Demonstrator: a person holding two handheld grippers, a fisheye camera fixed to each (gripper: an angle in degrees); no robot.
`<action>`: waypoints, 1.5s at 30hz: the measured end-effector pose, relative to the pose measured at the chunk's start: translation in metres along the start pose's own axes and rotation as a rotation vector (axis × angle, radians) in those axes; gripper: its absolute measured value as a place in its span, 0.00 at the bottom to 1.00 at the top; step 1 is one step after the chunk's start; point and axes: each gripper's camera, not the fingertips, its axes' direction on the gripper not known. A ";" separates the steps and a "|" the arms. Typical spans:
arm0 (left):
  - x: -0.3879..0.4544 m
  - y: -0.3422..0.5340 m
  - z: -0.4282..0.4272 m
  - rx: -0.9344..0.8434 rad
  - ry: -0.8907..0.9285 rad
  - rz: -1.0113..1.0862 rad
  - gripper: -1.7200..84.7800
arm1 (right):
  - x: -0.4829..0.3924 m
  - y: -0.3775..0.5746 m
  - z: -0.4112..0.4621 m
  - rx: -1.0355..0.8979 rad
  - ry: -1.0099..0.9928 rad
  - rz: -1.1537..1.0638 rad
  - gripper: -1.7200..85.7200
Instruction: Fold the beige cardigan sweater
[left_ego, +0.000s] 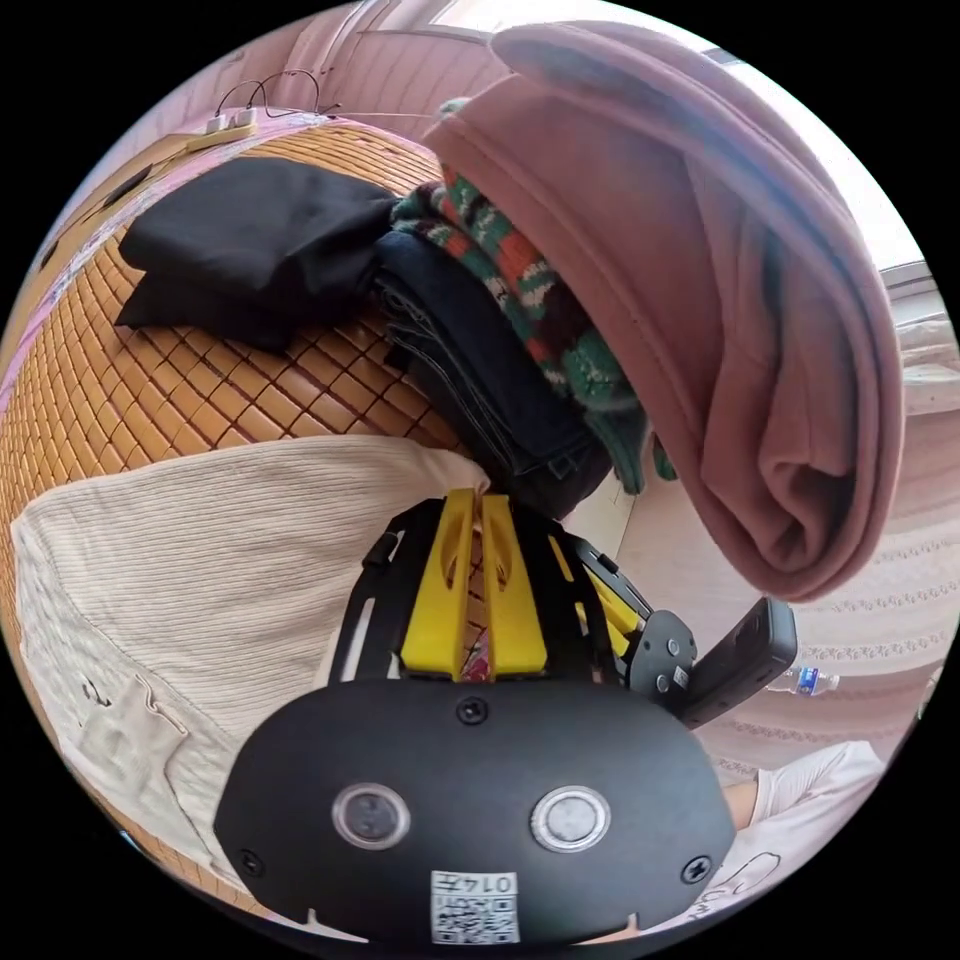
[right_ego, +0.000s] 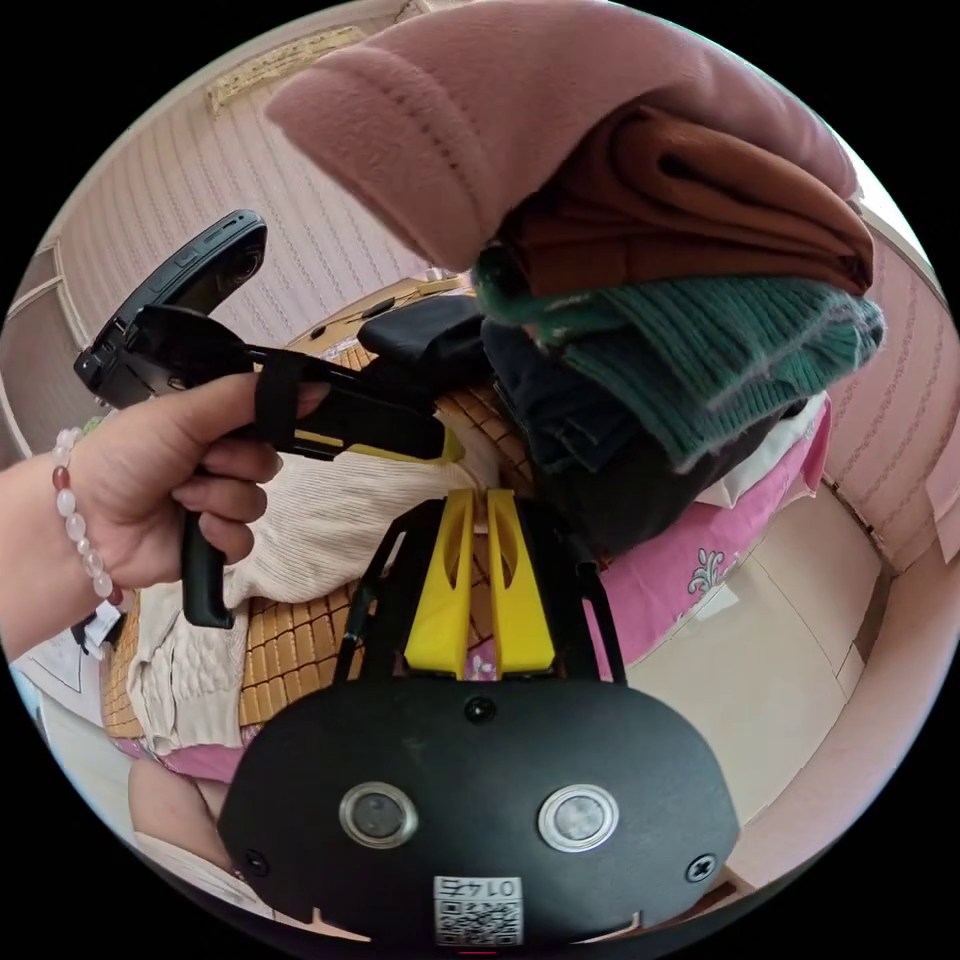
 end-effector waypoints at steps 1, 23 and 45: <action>-0.003 0.003 -0.006 0.005 -0.006 0.001 0.01 | -0.009 -0.004 0.000 0.009 -0.018 -0.029 0.02; -0.218 0.343 -0.388 0.542 -0.388 -0.270 0.01 | -0.452 -0.116 -0.004 0.028 -0.709 -0.759 0.05; -0.446 0.621 -0.394 0.597 -0.161 -0.782 0.09 | -0.457 -0.162 0.126 -0.223 -0.230 -0.974 0.16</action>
